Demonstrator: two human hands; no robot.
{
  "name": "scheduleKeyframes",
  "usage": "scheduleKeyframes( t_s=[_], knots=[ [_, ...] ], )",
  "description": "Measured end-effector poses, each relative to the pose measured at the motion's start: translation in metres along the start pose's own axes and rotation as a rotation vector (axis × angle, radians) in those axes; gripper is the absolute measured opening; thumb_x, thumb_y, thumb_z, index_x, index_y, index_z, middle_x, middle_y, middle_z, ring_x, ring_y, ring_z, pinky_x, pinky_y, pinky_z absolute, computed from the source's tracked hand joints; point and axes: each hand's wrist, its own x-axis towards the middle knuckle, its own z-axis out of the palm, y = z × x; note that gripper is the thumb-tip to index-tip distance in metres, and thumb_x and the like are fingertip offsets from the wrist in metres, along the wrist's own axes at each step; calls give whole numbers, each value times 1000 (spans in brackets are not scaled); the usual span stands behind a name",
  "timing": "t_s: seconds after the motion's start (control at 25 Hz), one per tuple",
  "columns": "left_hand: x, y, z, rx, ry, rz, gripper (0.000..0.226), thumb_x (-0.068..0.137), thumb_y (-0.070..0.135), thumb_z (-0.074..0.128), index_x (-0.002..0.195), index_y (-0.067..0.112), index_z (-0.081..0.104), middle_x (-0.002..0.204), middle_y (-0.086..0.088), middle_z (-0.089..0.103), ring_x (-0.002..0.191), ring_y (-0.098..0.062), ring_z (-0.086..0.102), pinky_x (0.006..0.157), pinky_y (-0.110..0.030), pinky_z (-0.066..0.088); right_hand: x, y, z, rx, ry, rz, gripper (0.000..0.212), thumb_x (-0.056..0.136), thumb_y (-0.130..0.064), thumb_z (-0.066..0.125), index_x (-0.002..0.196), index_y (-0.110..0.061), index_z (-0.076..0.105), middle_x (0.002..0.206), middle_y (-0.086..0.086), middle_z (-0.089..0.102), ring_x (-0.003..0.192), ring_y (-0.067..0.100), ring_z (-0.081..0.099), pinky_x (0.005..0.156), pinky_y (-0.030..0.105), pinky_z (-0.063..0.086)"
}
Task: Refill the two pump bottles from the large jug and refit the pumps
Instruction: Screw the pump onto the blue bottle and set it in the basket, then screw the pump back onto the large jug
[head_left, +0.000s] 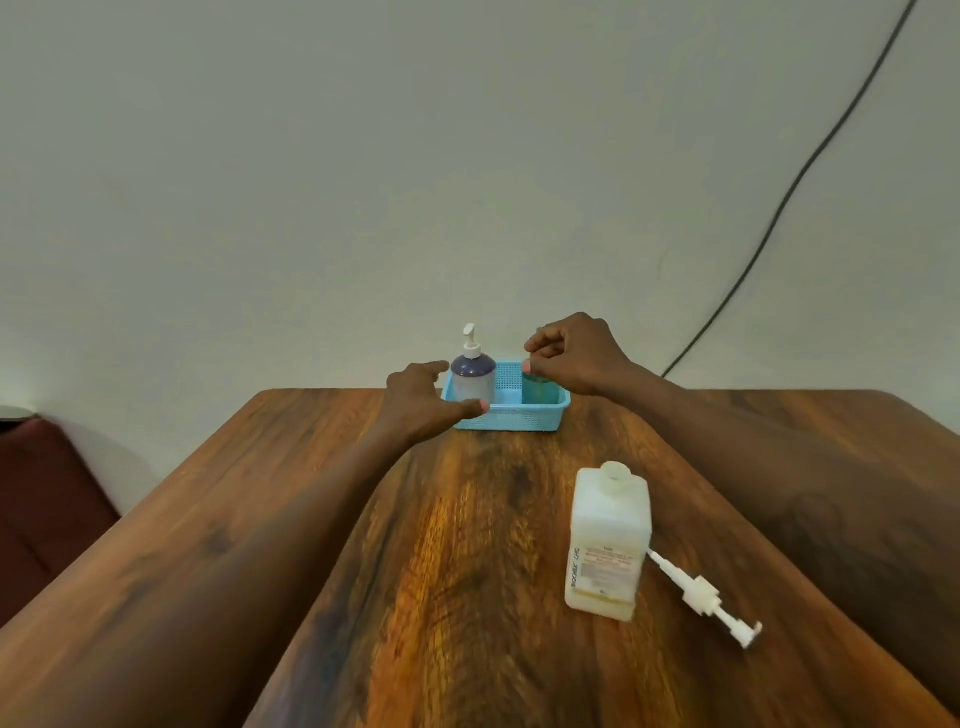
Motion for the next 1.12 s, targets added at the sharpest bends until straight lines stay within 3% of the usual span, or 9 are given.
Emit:
scheduleKeyframes(
  t_s=[0.08,0.24,0.4,0.48,0.6,0.72,0.8,0.92,1.12],
  knots=[
    [-30,15,-6,-97,-80,51,85,81,66,75,149,19,52,147,-6,60,126,-24,61,84,-24,52,-26,-2,-9,-8,-15,-4,32,83,-23,84,112,-11,77,118,6,76,97,14,70,83,21,57],
    [-81,47,1,-297,-237,97,100,72,79,73,153,27,46,151,-3,56,133,-24,58,106,-38,51,-72,-5,-27,-12,-11,-7,29,85,-20,83,111,-9,77,118,8,75,96,14,69,75,14,55],
    [-113,77,19,-327,-377,130,108,62,74,84,155,39,39,156,4,50,138,-21,53,111,-41,46,-105,-4,-39,-18,3,27,29,84,-17,82,112,-11,78,111,6,77,92,13,71,72,12,51],
    [-127,90,31,-302,-403,183,108,64,62,90,155,37,38,154,4,52,137,-21,54,106,-37,48,-120,-3,-46,-32,9,30,26,85,-13,81,110,-12,78,107,3,77,87,9,69,73,11,50],
    [-139,96,51,-227,-354,225,90,64,53,94,141,32,53,133,7,65,121,-18,63,90,-24,55,-143,2,-58,-36,13,69,20,86,-3,76,104,-11,79,99,1,75,86,10,68,79,18,54],
    [-145,96,61,-215,-266,172,79,63,42,96,130,26,59,118,9,65,107,-12,63,72,-15,50,-167,17,-63,-60,-10,90,13,83,-1,77,92,-11,79,91,-1,74,82,9,68,78,21,57],
    [-145,94,64,-268,-217,136,81,56,41,99,125,25,59,115,10,66,105,-12,64,74,-19,54,-181,33,-64,-98,-90,68,17,82,2,75,84,-14,77,87,-2,73,82,8,68,75,21,57],
    [-145,90,65,-281,-139,128,88,51,45,100,127,22,62,116,8,69,103,-12,68,81,-28,61,-195,55,-62,-270,-371,-10,29,83,1,71,76,-28,72,92,-3,74,90,15,69,84,35,60],
    [-149,86,62,-321,-105,116,77,58,43,98,122,31,59,110,14,67,94,-2,67,70,-16,54,-208,77,-42,-666,-690,-108,35,83,-2,71,108,-27,75,120,-5,68,104,17,63,83,33,55]
  ],
)
